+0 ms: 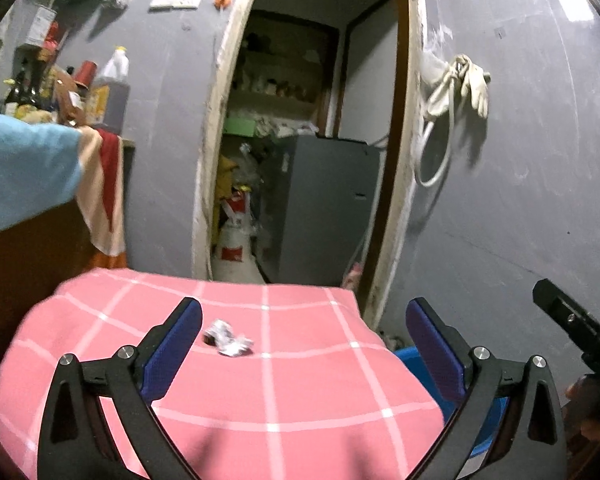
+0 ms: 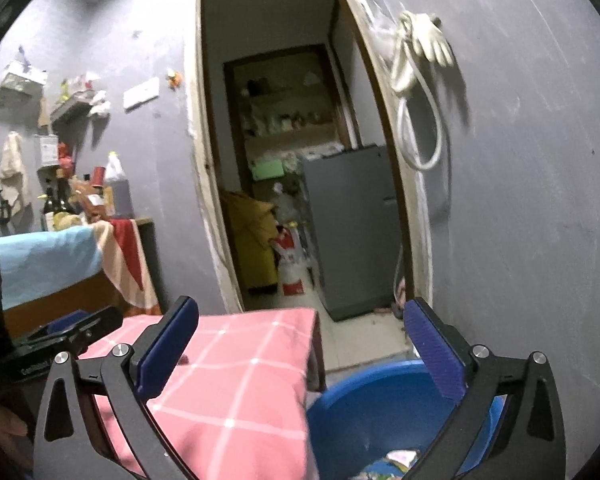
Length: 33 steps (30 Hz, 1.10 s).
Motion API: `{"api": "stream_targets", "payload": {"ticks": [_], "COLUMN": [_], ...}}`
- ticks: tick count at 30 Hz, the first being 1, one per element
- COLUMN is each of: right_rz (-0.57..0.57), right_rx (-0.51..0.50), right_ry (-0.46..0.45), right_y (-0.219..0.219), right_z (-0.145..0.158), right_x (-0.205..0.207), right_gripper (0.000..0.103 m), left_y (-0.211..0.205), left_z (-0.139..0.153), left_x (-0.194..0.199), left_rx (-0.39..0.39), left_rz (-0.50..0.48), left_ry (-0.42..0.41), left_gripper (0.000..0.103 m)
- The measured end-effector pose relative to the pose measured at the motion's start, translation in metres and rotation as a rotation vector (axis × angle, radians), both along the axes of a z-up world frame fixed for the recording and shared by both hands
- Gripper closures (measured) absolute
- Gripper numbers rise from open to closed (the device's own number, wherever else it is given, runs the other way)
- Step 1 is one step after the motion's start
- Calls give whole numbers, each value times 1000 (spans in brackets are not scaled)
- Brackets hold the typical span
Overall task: Collect trash
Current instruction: 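Move both open tools back over the table toward the crumpled foil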
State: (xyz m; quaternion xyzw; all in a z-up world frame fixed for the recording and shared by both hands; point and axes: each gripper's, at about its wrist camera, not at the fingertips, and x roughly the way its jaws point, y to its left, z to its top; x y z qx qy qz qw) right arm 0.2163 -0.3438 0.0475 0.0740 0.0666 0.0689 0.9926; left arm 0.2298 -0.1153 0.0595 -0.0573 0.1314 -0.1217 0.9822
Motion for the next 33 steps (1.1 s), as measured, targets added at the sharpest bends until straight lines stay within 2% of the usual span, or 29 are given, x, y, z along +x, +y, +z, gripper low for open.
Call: {"api": "stream_targets", "payload": {"ticks": [6,12,28,33], "right_rz": [36,72,163,196], "right_rx": [-10,-42,-106,-127], "right_ry": [-70,-96,-110,-77], "right_y": [26,57,121,135], "right_z": [12,18,8,0], "right_x": [-3,0,33,48], "right_gripper": [0,0,0,0], "left_y": [26,51,116,128], "left_z": [12,16,3,-6], "left_x": [-10,-18,-6,1], "left_rx": [13,39,56,55], "left_rz": [50,90,188,206], "left_ry": [-66,-116,-129,-106], "left_gripper": [3,3,3,3]}}
